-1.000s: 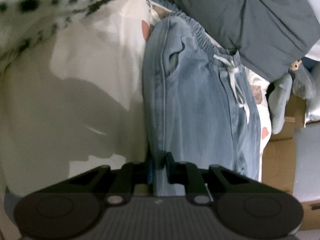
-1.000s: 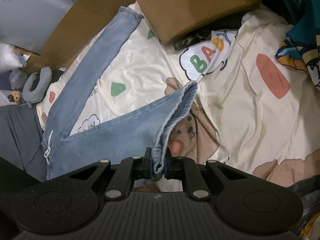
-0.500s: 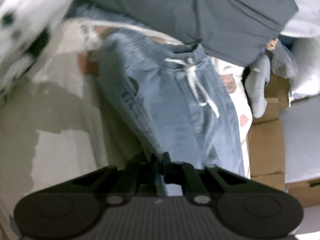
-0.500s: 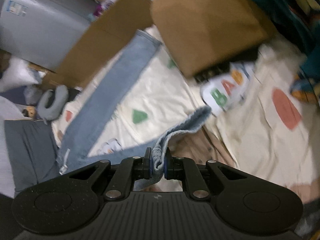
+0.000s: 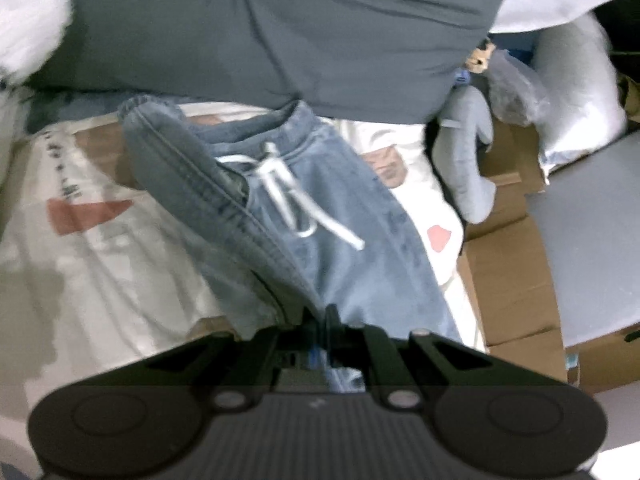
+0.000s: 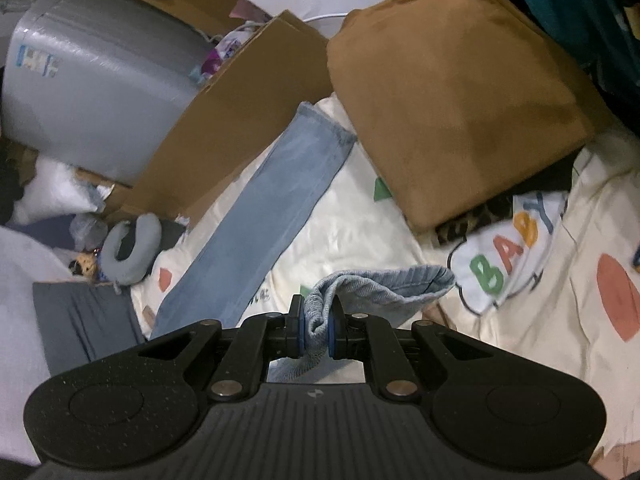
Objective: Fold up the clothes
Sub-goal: 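Lift the leg hem with the right gripper toward the waistband while the left gripper holds it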
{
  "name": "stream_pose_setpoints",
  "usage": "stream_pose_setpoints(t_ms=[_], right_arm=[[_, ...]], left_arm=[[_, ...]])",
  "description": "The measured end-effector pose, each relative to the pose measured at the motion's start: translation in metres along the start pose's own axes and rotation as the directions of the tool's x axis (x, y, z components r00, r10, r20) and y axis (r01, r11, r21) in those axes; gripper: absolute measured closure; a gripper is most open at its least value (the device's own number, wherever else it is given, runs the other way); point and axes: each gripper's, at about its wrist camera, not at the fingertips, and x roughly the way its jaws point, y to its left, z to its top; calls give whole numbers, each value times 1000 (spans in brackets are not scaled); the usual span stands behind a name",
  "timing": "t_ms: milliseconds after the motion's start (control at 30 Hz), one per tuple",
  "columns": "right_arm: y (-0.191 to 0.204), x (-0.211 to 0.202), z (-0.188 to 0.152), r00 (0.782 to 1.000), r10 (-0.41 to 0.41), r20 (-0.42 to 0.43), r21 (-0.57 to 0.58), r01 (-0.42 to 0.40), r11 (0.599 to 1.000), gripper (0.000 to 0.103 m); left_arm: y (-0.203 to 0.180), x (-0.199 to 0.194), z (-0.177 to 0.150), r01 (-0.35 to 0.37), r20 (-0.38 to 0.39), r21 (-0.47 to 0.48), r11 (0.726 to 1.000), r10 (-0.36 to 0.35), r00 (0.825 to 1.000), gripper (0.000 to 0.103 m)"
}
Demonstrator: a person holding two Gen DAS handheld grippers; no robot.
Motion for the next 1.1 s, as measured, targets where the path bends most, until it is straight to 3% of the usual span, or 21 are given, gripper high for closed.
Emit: stream_pose_setpoints(t_ms=[433,1100], right_arm=[[33,64,70,997,-35,63,-37,37,999,94],[65,200,172,986,-125,107,-35,130,991,94]], left_arm=[[-69,59,25,25,-3,73,997,-25,1000,99],[-122,159,44,16,-6,154,988,-15,1000,99]])
